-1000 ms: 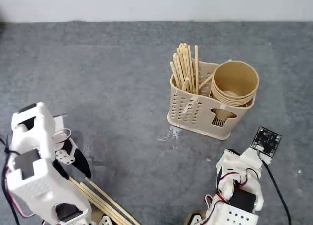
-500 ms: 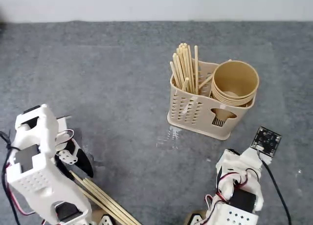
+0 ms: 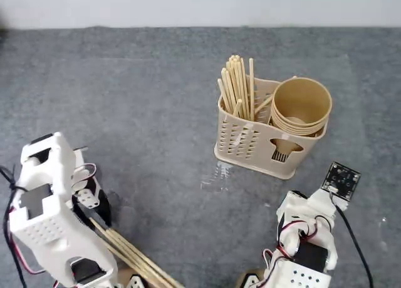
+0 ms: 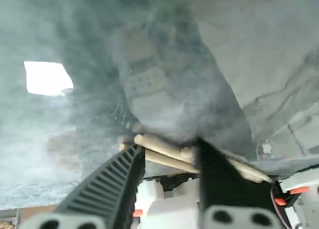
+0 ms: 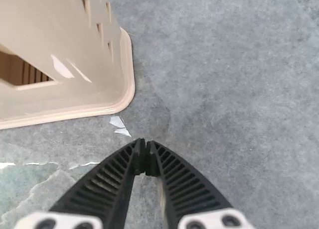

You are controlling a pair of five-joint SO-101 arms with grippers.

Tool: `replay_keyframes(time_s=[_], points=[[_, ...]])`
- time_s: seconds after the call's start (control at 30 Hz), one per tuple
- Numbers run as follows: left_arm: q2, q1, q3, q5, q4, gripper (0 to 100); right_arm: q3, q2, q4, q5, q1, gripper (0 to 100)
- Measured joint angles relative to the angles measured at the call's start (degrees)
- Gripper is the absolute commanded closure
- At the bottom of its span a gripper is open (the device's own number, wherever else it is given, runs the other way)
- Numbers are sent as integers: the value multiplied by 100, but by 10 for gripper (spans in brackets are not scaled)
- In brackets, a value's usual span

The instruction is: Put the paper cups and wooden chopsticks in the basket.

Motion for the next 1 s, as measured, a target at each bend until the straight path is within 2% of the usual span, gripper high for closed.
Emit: replay_keyframes(time_s=[0.5,0.8,1.0], points=[[18,308,-246,176,0,987,0,0,0,0,0,990],[62,352,-1424,193,-105,987,0,0,0,0,0,990],[88,369,-2567,193,431,987,0,0,0,0,0,990]])
